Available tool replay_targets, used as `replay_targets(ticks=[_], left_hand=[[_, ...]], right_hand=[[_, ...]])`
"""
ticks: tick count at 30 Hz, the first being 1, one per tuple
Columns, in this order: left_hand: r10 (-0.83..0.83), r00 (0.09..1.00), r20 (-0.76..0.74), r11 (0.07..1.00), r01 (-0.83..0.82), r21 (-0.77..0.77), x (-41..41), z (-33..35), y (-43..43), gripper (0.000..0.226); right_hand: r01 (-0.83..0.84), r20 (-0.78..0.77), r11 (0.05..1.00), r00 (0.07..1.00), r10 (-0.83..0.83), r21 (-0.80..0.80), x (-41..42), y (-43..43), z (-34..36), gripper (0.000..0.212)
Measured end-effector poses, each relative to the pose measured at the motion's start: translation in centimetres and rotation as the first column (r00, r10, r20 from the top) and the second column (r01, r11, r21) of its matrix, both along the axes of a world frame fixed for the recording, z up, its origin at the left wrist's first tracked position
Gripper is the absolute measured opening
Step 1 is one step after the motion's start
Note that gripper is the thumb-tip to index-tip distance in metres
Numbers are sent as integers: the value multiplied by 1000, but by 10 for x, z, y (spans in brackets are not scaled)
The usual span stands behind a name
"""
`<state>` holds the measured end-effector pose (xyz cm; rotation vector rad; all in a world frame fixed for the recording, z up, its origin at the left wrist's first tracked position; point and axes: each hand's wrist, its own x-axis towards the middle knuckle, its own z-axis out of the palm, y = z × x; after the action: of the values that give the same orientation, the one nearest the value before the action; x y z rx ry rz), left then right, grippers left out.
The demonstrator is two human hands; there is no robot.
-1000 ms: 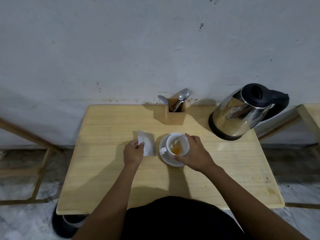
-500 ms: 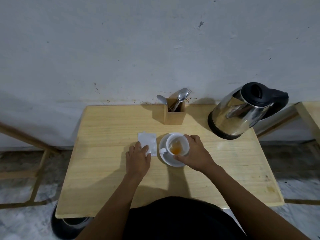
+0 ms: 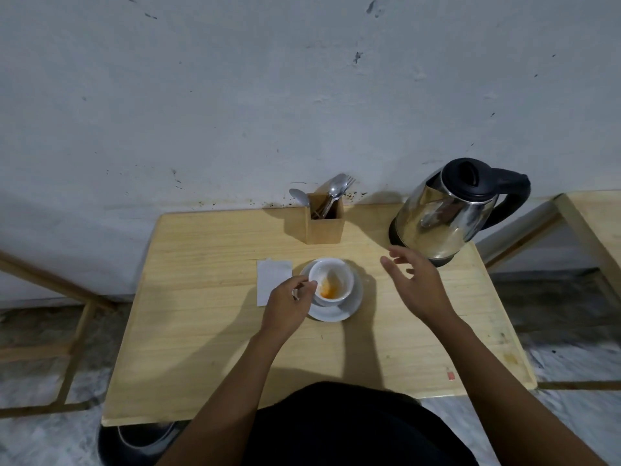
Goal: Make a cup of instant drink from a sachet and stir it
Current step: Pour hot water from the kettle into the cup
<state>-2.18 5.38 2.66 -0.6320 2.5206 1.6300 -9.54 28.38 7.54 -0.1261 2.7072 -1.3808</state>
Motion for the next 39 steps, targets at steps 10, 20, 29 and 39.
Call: replay_targets(ticks=[10, 20, 29, 39], left_hand=[[356, 930, 96, 927, -364, 93, -14, 4, 34, 15], [472, 871, 137, 868, -486, 98, -17, 4, 46, 9], [533, 834, 144, 837, -545, 56, -19, 5, 57, 22], [545, 829, 124, 835, -550, 7, -18, 16, 66, 14]], right_hand=[[257, -334, 963, 904, -267, -76, -40, 73, 44, 22], [279, -243, 960, 932, -271, -2, -114, 127, 69, 51], [62, -104, 993, 993, -52, 96, -173, 146, 74, 57], [6, -6, 998, 1000, -5, 55, -200, 164, 67, 69]])
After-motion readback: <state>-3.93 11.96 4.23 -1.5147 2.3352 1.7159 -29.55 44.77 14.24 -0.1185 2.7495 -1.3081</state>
